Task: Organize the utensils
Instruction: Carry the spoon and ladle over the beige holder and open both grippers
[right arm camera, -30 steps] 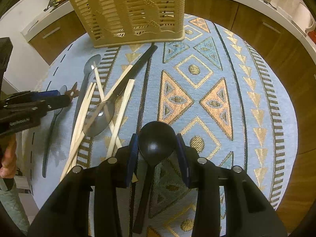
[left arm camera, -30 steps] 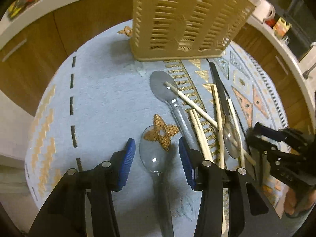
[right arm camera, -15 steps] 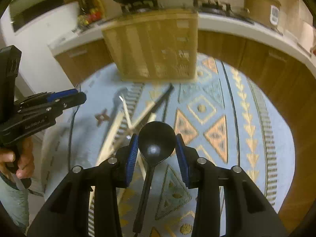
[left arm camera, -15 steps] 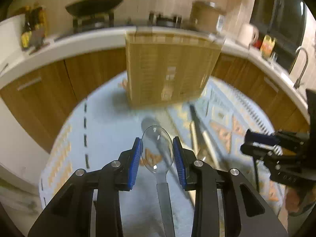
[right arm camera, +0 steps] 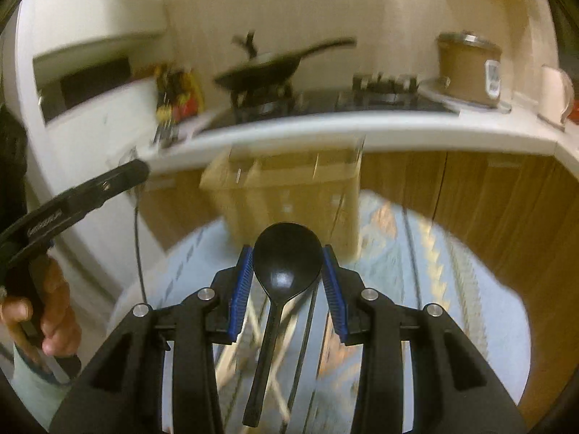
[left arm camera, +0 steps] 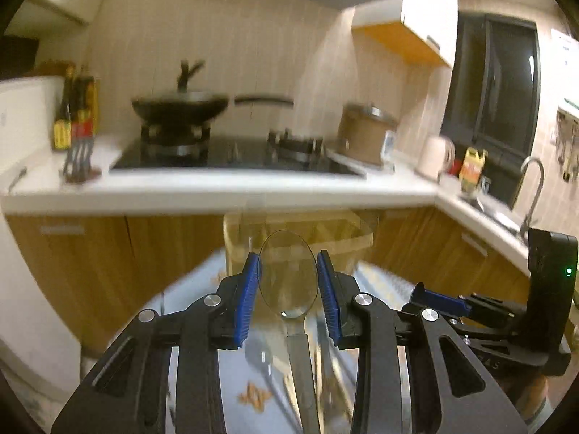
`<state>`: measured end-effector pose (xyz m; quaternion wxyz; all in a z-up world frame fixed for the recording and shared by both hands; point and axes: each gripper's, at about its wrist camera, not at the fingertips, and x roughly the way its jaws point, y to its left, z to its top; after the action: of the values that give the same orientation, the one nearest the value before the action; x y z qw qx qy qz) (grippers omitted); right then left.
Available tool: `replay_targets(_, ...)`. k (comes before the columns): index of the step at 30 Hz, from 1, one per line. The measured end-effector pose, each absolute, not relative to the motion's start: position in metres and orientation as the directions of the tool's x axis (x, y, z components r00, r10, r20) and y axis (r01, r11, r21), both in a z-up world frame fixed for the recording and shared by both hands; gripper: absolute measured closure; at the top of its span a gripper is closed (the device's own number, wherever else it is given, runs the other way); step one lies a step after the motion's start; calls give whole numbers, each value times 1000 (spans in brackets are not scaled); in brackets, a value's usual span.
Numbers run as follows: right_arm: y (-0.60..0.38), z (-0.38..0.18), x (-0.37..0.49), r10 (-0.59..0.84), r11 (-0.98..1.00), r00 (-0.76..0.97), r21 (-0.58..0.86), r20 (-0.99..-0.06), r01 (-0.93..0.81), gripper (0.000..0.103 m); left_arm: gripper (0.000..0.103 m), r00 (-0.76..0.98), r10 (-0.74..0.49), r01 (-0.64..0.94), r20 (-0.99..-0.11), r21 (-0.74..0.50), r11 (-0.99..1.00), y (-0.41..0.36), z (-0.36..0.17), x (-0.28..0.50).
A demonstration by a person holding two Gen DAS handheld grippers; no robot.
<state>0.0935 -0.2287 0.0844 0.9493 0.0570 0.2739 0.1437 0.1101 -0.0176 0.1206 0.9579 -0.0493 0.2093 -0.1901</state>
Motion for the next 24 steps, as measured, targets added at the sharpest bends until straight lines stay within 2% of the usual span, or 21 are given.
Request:
replay_targets(6,-242,135,146,206,973,909,174,-362,-151,68,72,899,-356,313,-256,-194,930,-33,160,145)
replay_targets(14,-251,159,208,70,984,973,174,-218,-32,68,72,943,-290,256,-165,-199,946,-50,168,196)
replay_targets(24,-232,119,255,-22,995,977,87,-210,42,68,72,961,-212,174,-180,-205,963,-57,131,239)
